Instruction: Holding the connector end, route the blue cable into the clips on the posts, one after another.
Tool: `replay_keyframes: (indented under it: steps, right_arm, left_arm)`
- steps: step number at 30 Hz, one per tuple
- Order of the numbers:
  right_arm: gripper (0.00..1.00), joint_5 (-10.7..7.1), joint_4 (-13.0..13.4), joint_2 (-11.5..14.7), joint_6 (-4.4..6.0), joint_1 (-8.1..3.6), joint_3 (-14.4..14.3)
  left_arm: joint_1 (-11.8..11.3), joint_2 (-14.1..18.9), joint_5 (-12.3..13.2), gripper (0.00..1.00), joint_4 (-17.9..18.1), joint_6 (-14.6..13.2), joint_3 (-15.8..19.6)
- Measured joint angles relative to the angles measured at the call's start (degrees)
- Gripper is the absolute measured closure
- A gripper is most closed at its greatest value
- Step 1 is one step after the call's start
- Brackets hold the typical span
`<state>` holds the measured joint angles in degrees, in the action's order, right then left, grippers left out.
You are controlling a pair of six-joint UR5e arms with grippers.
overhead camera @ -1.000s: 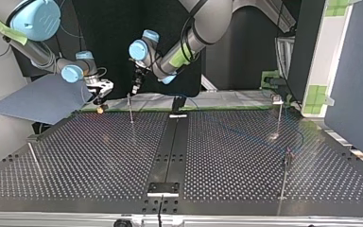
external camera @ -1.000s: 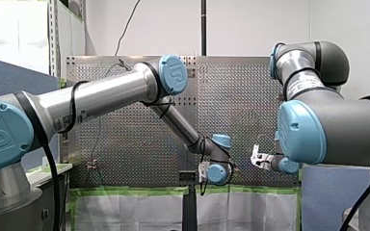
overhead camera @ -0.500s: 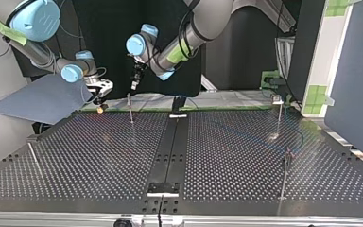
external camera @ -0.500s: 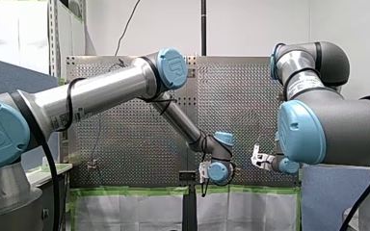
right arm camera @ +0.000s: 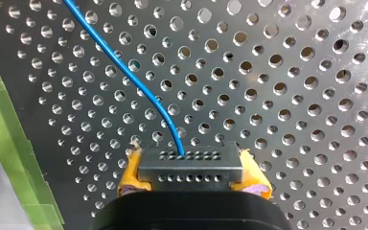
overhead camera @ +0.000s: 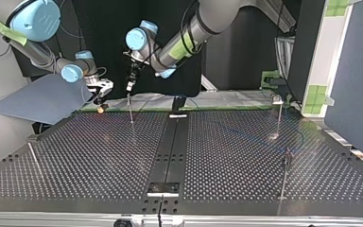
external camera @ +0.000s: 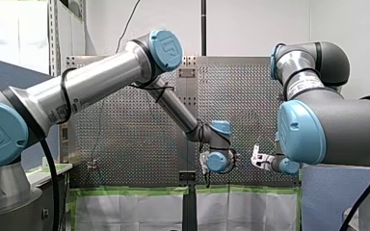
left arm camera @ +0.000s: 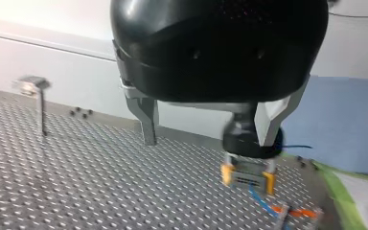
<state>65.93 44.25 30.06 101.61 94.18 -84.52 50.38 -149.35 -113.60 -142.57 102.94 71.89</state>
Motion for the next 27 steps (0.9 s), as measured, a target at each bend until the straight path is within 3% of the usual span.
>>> replay_keyframes:
  steps: [6,14,27]
  right_arm:
    - [1.0,-0.23,0.0,0.0,0.01,0.0,0.0]
    - [1.0,-0.43,0.0,-0.1,0.11,0.01,0.0]
    - [1.0,-0.44,0.0,-0.3,0.18,0.06,0.0]
  left_arm:
    - [-0.9,3.2,0.6,0.0,2.6,2.9,3.1]
    - [-1.5,7.6,0.4,0.0,-0.2,7.0,7.6]
    - [-1.5,14.9,-0.8,0.0,-1.5,7.6,14.9]
